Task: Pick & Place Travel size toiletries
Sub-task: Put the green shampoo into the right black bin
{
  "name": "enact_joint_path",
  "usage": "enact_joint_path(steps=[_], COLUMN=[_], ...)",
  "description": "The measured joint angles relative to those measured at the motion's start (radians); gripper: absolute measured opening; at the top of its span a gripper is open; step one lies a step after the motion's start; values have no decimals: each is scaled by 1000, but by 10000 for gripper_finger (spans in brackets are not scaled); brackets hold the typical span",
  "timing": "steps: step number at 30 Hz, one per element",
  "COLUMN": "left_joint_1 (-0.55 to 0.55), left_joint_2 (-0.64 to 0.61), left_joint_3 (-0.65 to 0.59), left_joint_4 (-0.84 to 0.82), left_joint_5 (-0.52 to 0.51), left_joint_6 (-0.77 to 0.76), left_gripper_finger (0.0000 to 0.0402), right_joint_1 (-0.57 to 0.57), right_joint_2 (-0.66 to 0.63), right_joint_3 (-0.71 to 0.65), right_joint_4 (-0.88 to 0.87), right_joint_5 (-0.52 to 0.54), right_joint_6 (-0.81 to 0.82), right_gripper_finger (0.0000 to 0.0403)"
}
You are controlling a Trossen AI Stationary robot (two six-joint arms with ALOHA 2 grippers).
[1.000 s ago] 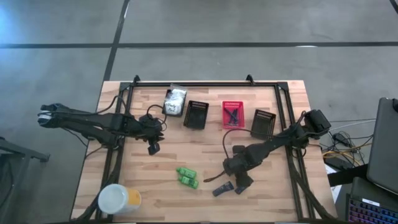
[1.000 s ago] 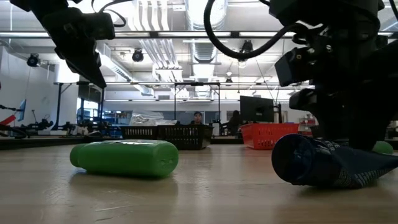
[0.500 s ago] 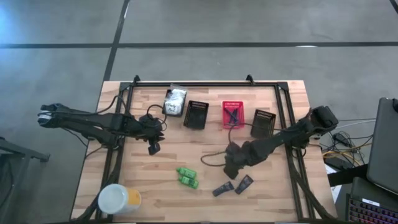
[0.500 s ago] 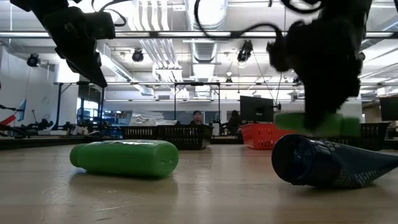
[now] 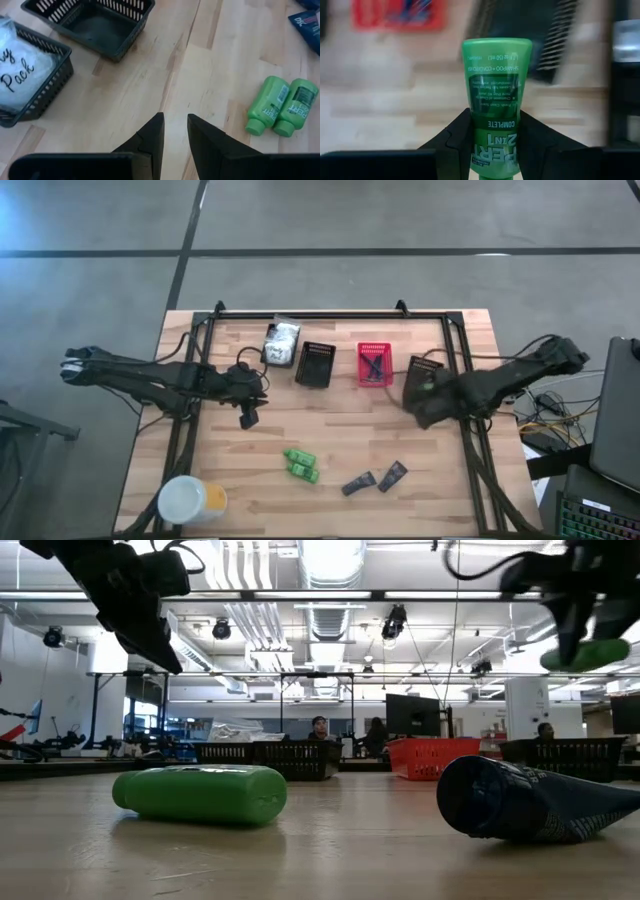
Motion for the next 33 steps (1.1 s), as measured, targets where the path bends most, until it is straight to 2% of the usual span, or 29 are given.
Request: enact_joint_path(steps=[2, 6, 9, 12, 16, 23, 33], left_joint_1=[0, 0, 0, 0, 0, 0, 0], left_joint_2=[0, 0, 0, 0, 0, 0, 0], left_joint_3=[0, 0, 0, 0, 0, 0, 0], left_joint_4=[9, 9, 9, 9, 9, 9, 9], left_joint_5=[0, 0, 0, 0, 0, 0, 1], left_joint_6=[7, 15, 15, 14, 11, -5, -24], left_gripper_finger=[90, 90, 90, 90, 90, 90, 90], right_joint_1=[-16, -79, -152, -239, -367, -604, -769], right_joint_2=[-61, -153, -191, -215, -223, -222, -214], right_joint_3=[-17, -74, -120, -179, -277, -419, -473], right_joint_4=[-47, -33, -11, 89, 242, 440, 559], right_joint_5=[2, 26, 32, 31, 11, -116, -129], right_joint_6=[43, 44, 7, -77, -202, -411, -544], right_gripper_finger=[106, 106, 106, 107, 107, 108, 128])
